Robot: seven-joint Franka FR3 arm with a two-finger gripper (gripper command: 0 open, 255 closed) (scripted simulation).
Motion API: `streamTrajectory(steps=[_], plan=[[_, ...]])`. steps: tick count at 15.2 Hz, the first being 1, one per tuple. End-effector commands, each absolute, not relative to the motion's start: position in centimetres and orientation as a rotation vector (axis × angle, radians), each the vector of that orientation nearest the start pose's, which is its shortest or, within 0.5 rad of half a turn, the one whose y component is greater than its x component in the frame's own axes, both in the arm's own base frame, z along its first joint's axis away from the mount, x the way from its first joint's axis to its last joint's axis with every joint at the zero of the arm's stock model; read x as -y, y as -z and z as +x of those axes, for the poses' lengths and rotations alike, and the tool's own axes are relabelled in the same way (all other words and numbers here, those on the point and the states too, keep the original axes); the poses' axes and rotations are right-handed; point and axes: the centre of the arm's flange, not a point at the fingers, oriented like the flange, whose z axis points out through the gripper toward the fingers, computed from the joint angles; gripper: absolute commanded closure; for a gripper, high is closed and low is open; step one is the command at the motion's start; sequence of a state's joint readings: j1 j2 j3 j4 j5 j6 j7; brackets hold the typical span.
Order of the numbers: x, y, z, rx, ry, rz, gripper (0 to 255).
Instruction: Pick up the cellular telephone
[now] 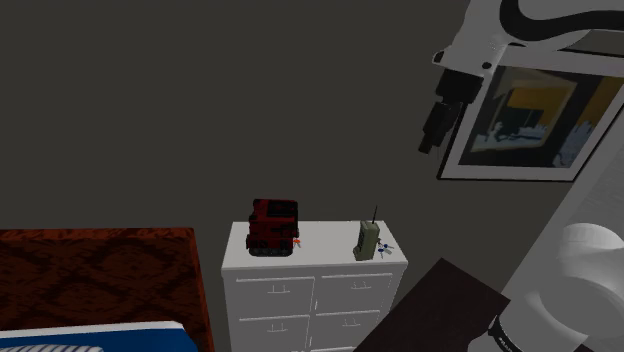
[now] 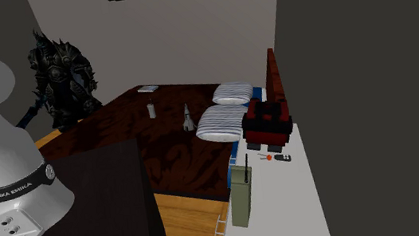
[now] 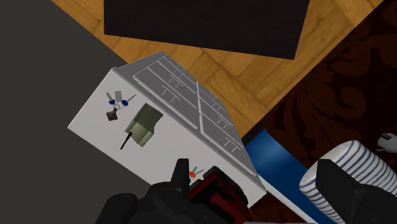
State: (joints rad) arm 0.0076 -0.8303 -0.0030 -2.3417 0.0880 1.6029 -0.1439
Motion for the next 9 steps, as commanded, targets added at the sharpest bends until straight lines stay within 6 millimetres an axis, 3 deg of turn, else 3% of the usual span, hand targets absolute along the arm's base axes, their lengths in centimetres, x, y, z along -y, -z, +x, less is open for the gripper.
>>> streamTrajectory(steps=[1,9], plan=[[-1.0,-61.4,29.8,0.230,0.149,-3.046,0],[2.7,-52.5,34.1,0.366,0.132,-3.042,0]])
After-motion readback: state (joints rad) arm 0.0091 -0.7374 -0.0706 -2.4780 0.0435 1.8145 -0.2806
